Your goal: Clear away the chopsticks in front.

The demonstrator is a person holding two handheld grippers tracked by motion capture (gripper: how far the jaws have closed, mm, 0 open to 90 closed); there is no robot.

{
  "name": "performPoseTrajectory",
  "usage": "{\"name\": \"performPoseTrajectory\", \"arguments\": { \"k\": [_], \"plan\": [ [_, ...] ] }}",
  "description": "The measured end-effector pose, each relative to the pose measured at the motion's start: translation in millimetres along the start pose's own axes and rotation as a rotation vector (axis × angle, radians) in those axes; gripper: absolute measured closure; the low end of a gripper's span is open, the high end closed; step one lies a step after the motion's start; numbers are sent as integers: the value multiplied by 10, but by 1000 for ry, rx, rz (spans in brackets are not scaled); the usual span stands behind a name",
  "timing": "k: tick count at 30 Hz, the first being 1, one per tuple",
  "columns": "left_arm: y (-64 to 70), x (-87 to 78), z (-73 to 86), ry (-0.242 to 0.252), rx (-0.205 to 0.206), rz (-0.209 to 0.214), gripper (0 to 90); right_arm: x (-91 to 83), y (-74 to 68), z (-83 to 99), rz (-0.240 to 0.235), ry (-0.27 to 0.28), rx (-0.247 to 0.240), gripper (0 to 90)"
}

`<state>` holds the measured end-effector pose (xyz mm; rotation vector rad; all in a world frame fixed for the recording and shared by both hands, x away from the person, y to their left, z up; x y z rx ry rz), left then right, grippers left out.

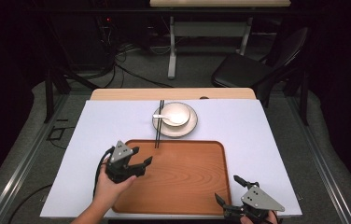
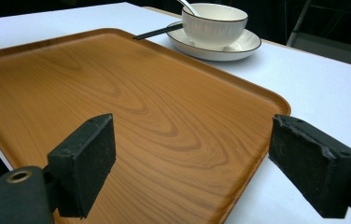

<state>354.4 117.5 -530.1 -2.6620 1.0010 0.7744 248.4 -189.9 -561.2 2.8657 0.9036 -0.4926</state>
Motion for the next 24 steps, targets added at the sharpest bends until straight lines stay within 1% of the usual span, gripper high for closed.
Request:
{"name": "performPoseTrajectory", "arguments": {
  "k": [1, 3, 5, 6, 8, 9, 11, 12, 13, 16, 19, 21, 22, 23, 24],
  "plan": [
    [-30, 38, -51, 2, -21, 1, 365, 2, -1, 0, 0, -1, -1, 144],
    [-82, 111, -145, -8, -59, 8, 369, 7, -4, -6, -2, -1, -1, 144],
    [-122, 182, -228, -27, -59, 4, 383, 20, -10, -5, -6, -4, 2, 144],
    [-134, 209, -272, -26, -61, 1, 388, 26, -15, -4, -8, -6, 1, 144],
    [-167, 258, -347, -37, -47, -19, 404, 37, -24, -2, -15, -9, -4, 144],
    [-183, 283, -383, -36, -48, -23, 404, 40, -30, -2, -19, -10, -3, 144],
    [-220, 326, -441, -50, -62, -18, 404, 44, -40, 0, -26, -11, -1, 144],
    [-242, 348, -465, -55, -78, -16, 403, 45, -42, 1, -29, -12, -2, 144],
    [-262, 369, -483, -64, -90, -10, 404, 44, -43, 1, -31, -12, -3, 144],
    [-336, 440, -523, -83, -93, -30, 404, 35, -40, -1, -33, -9, -5, 144],
    [-405, 522, -532, -123, -121, -41, 413, 26, -35, -4, -32, -7, -2, 144],
    [-440, 576, -530, -154, -143, -51, 446, 25, -34, -5, -31, -8, -3, 144],
    [-456, 607, -534, -162, -146, -55, 463, 27, -37, -4, -33, -8, -1, 144],
    [-466, 634, -530, -185, -153, -48, 483, 32, -40, -5, -34, -7, -1, 144],
    [-473, 666, -534, -191, -166, -46, 496, 33, -43, -4, -35, -8, -1, 144]
  ]
}}
Point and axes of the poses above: each handheld gripper's, and its own axes: x roughly forward along the jaws, z roughly out of its underside, y roughly to its right, the point moved 7 cm from there along x, roughly forward along the jaws, and after that the axes turned 5 degrees about x, right-handed, at the moved point
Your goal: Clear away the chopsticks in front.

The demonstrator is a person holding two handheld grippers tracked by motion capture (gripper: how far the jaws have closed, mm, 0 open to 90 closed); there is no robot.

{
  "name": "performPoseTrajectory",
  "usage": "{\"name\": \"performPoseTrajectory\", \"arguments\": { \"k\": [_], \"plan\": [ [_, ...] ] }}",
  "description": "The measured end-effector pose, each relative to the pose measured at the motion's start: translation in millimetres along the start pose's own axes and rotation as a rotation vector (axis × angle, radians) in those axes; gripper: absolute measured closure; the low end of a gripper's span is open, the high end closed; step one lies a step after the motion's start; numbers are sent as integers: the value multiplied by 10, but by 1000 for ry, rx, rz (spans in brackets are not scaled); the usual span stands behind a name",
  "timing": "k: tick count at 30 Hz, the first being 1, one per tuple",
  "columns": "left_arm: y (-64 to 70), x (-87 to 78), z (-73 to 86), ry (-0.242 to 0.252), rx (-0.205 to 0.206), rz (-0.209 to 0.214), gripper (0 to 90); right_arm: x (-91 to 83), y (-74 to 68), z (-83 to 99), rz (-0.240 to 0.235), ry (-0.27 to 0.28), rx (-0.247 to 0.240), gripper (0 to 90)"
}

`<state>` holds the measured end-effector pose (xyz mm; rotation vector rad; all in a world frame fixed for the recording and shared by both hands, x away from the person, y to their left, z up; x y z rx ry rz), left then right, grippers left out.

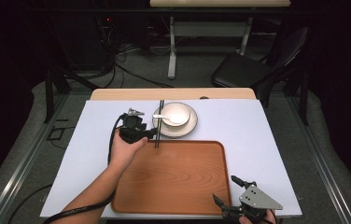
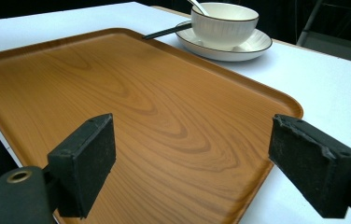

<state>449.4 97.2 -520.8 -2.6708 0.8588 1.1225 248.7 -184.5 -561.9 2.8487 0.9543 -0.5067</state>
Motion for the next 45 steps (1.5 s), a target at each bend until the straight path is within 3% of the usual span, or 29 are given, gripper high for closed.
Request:
{"name": "performPoseTrajectory", "arguments": {
  "k": [6, 12, 15, 34, 45],
  "plan": [
    [-41, 207, -12, -42, -20, -30, 556, 1, 3, 4, -4, -3, -2, 144],
    [-91, 368, 34, -76, -76, -18, 622, -3, 3, 10, -11, -7, 5, 144],
    [-107, 415, 51, -92, -61, -32, 640, 3, 1, 17, -15, -13, 5, 144],
    [-91, 542, 120, -178, -114, -66, 702, 0, 11, 19, -18, -14, 14, 144],
    [-120, 607, 133, -218, -196, -79, 759, -11, 13, 17, -18, -11, 20, 144]
  ]
}}
Point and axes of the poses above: each handheld gripper's, and its own axes: x roughly forward along the jaws, z roughly out of its underside, y roughly to its right, the point moved 7 cm from there along x, roughly forward along the jaws, and after that the axes turned 5 degrees about x, right-handed, at the moved point
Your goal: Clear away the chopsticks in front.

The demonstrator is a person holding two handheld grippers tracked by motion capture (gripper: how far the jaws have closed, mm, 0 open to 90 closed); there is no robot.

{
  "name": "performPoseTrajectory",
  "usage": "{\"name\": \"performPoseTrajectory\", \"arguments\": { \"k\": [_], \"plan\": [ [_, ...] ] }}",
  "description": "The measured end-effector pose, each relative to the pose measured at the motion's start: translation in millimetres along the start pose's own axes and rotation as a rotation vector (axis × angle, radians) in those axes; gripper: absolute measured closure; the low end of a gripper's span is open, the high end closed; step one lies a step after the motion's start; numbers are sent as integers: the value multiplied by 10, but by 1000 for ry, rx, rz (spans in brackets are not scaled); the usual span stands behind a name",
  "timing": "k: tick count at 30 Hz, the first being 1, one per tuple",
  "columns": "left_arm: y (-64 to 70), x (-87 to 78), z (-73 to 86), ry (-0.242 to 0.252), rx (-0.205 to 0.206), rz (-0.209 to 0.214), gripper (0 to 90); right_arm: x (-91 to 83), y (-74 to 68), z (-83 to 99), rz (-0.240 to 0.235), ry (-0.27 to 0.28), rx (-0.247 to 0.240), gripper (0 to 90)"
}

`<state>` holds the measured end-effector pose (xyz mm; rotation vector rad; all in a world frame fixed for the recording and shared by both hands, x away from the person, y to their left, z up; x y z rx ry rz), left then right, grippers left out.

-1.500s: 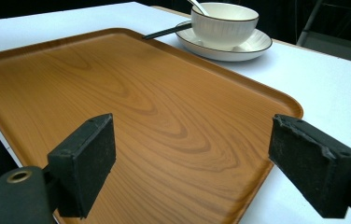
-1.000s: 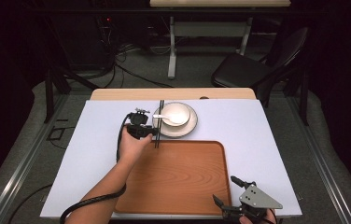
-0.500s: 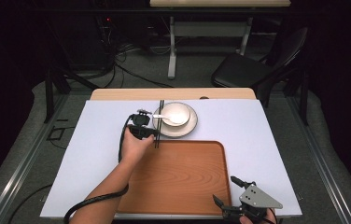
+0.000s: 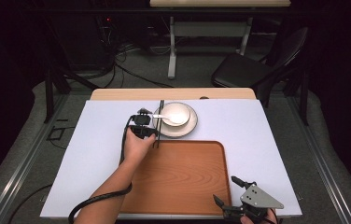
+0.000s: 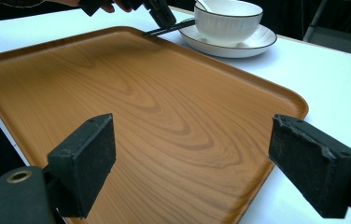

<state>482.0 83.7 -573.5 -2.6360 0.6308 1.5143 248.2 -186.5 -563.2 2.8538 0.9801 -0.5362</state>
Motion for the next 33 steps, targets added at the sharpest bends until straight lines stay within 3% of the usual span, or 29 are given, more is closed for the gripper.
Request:
{"name": "performPoseTrajectory", "arguments": {
  "k": [19, 27, 33],
  "plan": [
    [0, 22, -40, -62, -52, -41, 859, -8, 2, -3, -4, 2, 0, 144],
    [-32, -13, -56, -42, -58, -54, 861, -6, 1, -2, -4, 1, 2, 144],
    [-134, -98, -52, -19, -70, -51, 862, -8, 0, -6, -4, 4, 3, 144]
  ]
}}
Point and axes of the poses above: each handheld gripper's, and its own axes: x roughly forward along the jaws, z roughly out of its underside, y roughly to its right, the point moved 7 cm from there along x, roughly forward along the jaws, and after that the axes turned 5 degrees about x, right-handed, at the moved point
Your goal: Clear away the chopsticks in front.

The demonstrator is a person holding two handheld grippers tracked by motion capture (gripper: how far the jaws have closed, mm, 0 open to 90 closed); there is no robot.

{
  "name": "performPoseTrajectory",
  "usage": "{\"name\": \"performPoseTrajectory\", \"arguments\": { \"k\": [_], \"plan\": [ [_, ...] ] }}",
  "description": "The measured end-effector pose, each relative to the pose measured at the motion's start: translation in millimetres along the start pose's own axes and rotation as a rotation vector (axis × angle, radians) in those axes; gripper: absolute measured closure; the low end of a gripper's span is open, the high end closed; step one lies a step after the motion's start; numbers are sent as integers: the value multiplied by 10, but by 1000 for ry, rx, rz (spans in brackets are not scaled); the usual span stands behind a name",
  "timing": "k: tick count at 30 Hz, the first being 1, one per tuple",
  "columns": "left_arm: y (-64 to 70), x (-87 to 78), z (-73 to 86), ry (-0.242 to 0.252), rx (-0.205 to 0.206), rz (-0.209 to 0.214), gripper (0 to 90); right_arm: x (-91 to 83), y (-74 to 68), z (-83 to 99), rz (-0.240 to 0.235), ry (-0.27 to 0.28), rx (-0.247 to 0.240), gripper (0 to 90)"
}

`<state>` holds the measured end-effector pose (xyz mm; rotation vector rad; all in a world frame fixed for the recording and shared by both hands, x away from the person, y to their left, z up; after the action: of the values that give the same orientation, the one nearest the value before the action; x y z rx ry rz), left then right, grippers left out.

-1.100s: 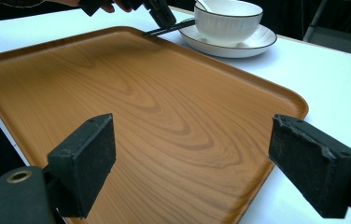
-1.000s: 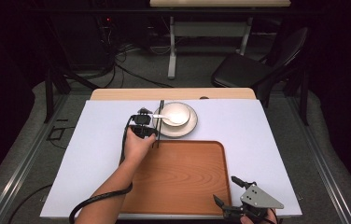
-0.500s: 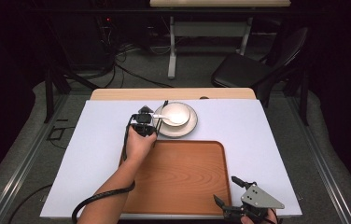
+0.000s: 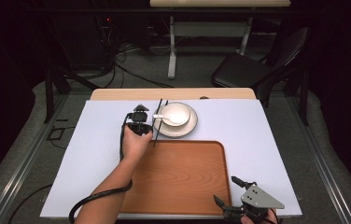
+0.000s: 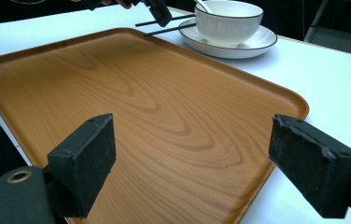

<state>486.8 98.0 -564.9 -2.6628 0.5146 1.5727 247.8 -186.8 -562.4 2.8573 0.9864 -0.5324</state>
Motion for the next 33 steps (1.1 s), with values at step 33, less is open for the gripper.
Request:
{"name": "performPoseTrajectory", "arguments": {
  "k": [33],
  "plan": [
    [-378, -1230, 1350, 34, 86, 127, 861, 18, -23, 4, 3, -6, -1, 144]
  ]
}}
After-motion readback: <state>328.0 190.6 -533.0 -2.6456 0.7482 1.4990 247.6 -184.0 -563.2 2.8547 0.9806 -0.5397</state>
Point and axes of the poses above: each handheld gripper's, and its own axes: x roughly forward along the jaws, z roughly out of its underside, y roughly to its right, the point moved 7 cm from there along x, roughly forward along the jaws, and after that the axes turned 5 degrees about x, right-handed, at the moved point
